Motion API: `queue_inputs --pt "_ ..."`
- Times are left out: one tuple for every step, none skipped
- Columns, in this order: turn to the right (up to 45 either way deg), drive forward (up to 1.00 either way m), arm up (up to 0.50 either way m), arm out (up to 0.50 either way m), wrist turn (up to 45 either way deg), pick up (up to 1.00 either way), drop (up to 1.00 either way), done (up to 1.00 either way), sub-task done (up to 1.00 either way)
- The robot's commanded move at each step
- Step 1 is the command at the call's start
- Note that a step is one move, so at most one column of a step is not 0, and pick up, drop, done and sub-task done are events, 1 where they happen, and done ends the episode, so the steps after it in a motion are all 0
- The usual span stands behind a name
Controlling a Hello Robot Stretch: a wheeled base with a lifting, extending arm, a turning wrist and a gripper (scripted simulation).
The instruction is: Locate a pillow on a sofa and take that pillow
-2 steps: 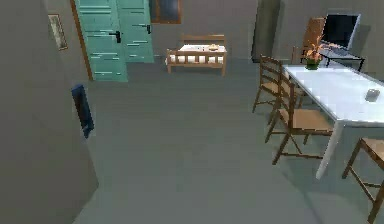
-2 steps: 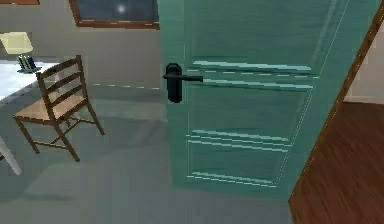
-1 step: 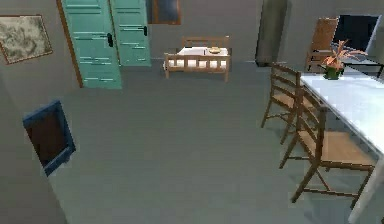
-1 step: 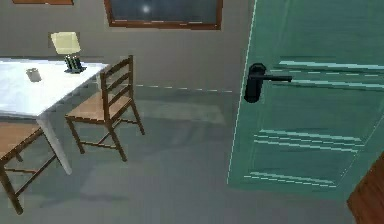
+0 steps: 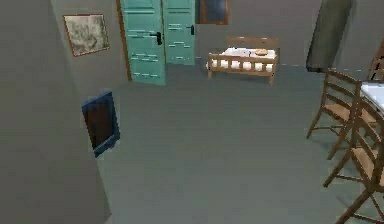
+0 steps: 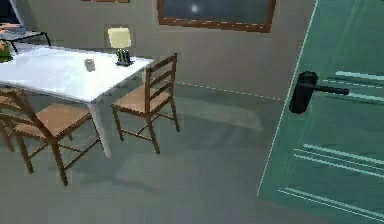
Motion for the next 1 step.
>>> queue_inputs --pt "0.0 1.00 0.00 0.00 0.0 0.00 0.00 0.00 0.00"
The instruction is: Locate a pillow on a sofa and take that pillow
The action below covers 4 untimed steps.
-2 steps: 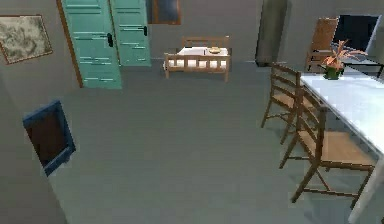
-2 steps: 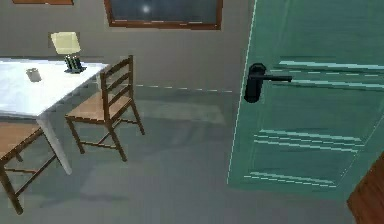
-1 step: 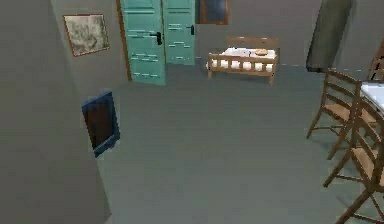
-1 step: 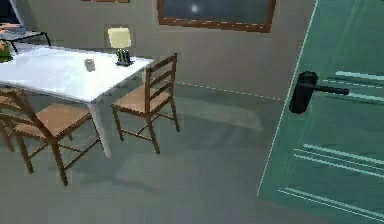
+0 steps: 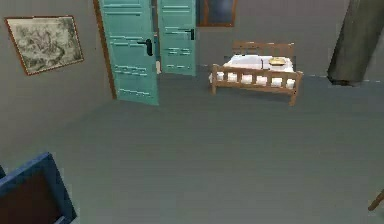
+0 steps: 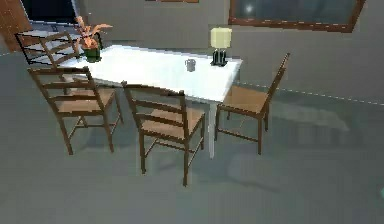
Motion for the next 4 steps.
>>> queue_inputs --pt "0.0 1.00 0.00 0.00 0.0 0.00 0.00 0.00 0.00" --pt "0.0 1.00 0.00 0.00 0.0 0.00 0.00 0.00 0.00" --pt "0.0 1.00 0.00 0.00 0.0 0.00 0.00 0.00 0.00" --pt "-9.0 0.00 0.00 0.00 0.0 0.00 0.00 0.00 0.00"
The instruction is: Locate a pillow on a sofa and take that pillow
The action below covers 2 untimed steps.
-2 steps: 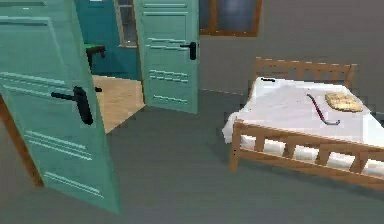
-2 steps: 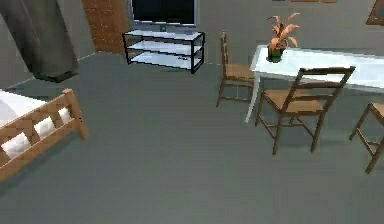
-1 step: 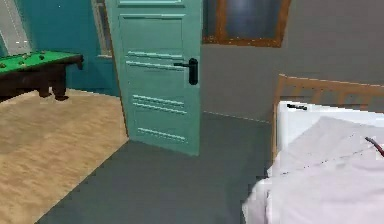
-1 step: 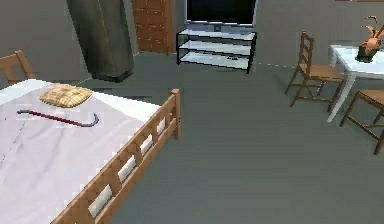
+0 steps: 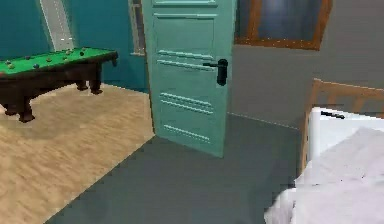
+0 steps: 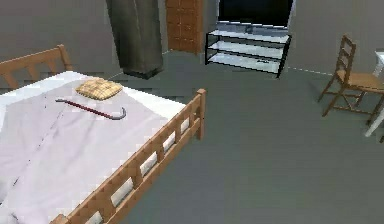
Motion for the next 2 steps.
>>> queue_inputs --pt "0.0 0.15 0.00 0.00 0.0 0.00 0.00 0.00 0.00" --pt "0.0 0.35 0.00 0.00 0.0 0.00 0.00 0.00 0.00"
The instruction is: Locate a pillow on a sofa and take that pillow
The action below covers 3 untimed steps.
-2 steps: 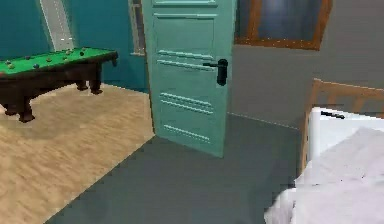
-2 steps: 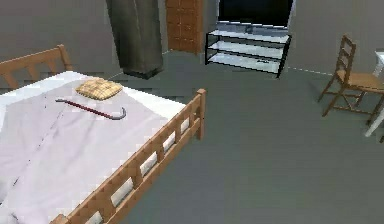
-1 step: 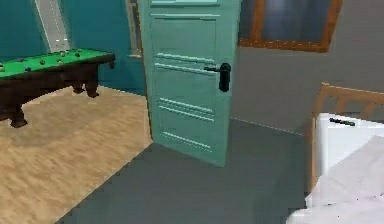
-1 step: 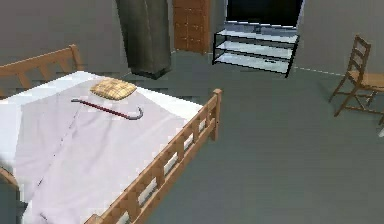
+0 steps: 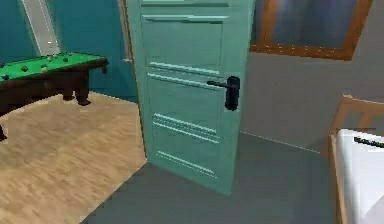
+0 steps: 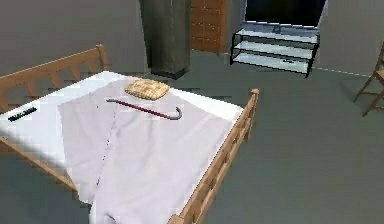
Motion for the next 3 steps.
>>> queue_inputs --pt "-45.0 0.00 0.00 0.00 0.0 0.00 0.00 0.00 0.00" --pt "-15.0 0.00 0.00 0.00 0.0 0.00 0.00 0.00 0.00" --pt "0.0 1.00 0.00 0.00 0.0 0.00 0.00 0.00 0.00"
